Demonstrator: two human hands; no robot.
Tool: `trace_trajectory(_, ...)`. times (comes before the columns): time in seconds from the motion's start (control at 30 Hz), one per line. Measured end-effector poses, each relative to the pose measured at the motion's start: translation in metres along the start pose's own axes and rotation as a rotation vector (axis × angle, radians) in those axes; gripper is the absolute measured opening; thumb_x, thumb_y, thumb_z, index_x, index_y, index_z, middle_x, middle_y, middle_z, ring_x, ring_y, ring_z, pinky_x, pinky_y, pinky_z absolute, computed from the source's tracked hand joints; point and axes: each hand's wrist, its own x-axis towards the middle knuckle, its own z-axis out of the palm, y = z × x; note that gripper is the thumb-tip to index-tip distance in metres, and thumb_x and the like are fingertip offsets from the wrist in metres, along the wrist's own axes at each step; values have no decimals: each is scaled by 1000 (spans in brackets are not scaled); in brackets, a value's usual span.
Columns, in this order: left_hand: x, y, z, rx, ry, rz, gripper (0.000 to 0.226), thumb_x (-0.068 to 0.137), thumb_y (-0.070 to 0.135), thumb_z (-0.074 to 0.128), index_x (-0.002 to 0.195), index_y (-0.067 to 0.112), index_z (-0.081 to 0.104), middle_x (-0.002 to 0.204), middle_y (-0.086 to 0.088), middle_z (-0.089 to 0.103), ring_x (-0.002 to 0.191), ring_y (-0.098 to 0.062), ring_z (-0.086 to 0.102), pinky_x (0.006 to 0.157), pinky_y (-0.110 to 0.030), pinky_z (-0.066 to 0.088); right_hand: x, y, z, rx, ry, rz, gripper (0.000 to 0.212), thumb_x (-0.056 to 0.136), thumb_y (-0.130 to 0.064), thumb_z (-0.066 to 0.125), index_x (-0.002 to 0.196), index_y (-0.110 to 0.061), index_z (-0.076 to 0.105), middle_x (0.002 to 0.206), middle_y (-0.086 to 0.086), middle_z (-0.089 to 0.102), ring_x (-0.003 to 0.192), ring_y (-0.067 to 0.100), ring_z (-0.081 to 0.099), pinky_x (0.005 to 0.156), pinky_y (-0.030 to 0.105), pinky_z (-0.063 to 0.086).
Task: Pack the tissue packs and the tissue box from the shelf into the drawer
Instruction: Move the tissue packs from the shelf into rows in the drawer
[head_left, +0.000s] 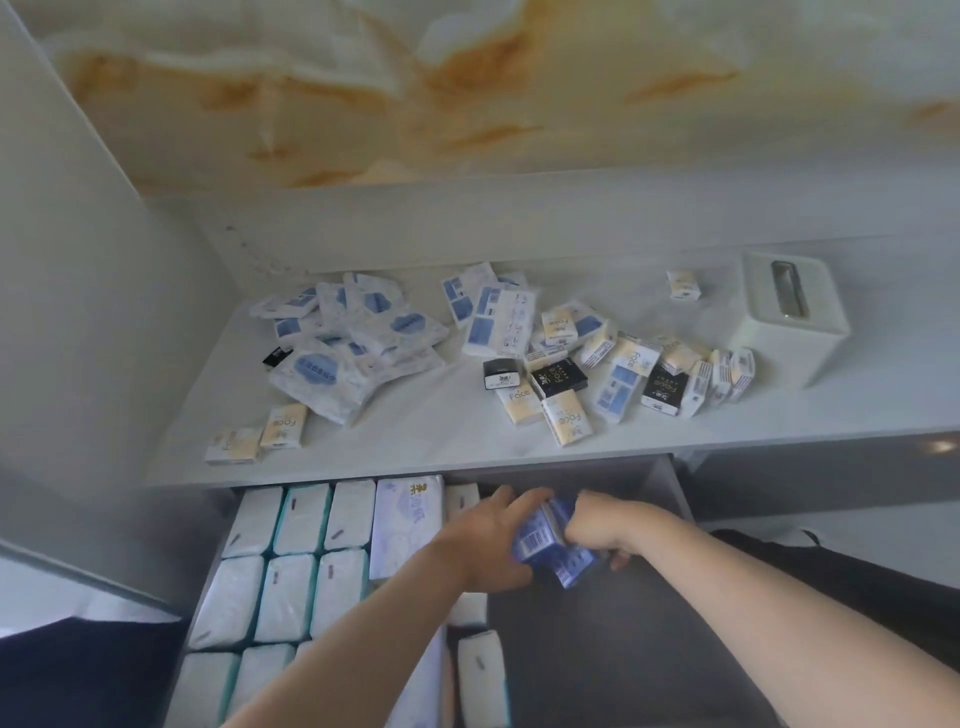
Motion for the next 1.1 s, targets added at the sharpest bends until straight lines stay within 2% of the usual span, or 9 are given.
trace_trajectory(0.1, 18, 1, 18, -71, -57, -21, 79, 74, 35, 70, 139, 43, 26, 123, -2, 45, 111, -25, 52, 94, -36, 47, 11, 10, -1, 40, 2, 39, 65, 86, -19, 54, 146, -24, 29, 113, 15, 62, 81, 29, 67, 64, 41, 62)
trace_trajectory(0.17, 27, -1, 26, 63, -40, -38, 72, 75, 40, 69, 135, 36, 31, 124, -3, 51, 116, -25, 48, 98, -35, 42, 18, 17, 0, 81, 11, 33, 82, 86, -21, 57, 153, -37, 13, 125, 14, 58, 81, 29, 67, 58, 38, 60)
trace_trajectory(0.33, 44, -13, 37, 73, 110, -127, 55, 77, 36, 70, 121, 21, 41, 126, -3, 50, 115, -23, 50, 94, -32, 41, 39, 19, 10, 93, 85, 7, 64, 79, -22, 66, 137, -23, 37, 111, 7, 60, 91, 23, 63, 65, 33, 57)
trace_trajectory(0.5, 47, -24, 42, 210, 115, -66, 70, 86, 29, 63, 147, 31, 28, 139, -5, 40, 123, -29, 47, 104, -37, 37, 54, 11, 22, 89, 183, 12, 52, 85, -18, 61, 129, -13, 35, 122, 11, 58, 107, 29, 59, 71, 30, 44)
trace_trajectory(0.6, 49, -28, 41, 432, 141, -61, 62, 89, 40, 59, 145, 30, 34, 137, -4, 45, 126, -26, 43, 112, -37, 21, 58, 12, 27, 92, 212, 12, 52, 83, -14, 66, 125, -12, 35, 122, 12, 58, 108, 30, 59, 70, 31, 44)
trace_trajectory(0.73, 42, -27, 40, 518, 187, -56, 52, 89, 24, 57, 140, 23, 43, 140, -7, 38, 126, -29, 37, 105, -39, 27, 58, 11, 38, 186, 221, -35, 61, 80, -22, 76, 125, -15, 35, 123, 9, 56, 108, 28, 59, 67, 29, 45)
trace_trajectory(0.87, 39, -26, 36, 489, 249, -96, 43, 88, 21, 57, 131, 20, 53, 136, -6, 43, 124, -28, 39, 102, -36, 30, 62, 2, 54, 370, 138, 69, 71, 74, -32, 81, 126, -13, 36, 114, 10, 59, 86, 28, 66, 44, 28, 52)
trace_trajectory(0.97, 39, -28, 32, 472, 230, -130, 43, 87, 23, 60, 129, 18, 55, 133, -6, 47, 126, -27, 40, 105, -35, 29, 66, -4, 62, 438, 60, 93, 68, 78, -33, 81, 126, -9, 40, 97, 10, 64, 66, 21, 69, 44, 30, 55)
trace_trajectory(1.1, 39, -33, 31, 463, 199, -136, 45, 86, 18, 62, 130, 18, 55, 135, -5, 47, 128, -26, 39, 107, -35, 31, 66, -9, 57, 369, -66, -7, 41, 86, -26, 72, 122, -22, 52, 114, 1, 57, 105, 20, 59, 62, 32, 58)
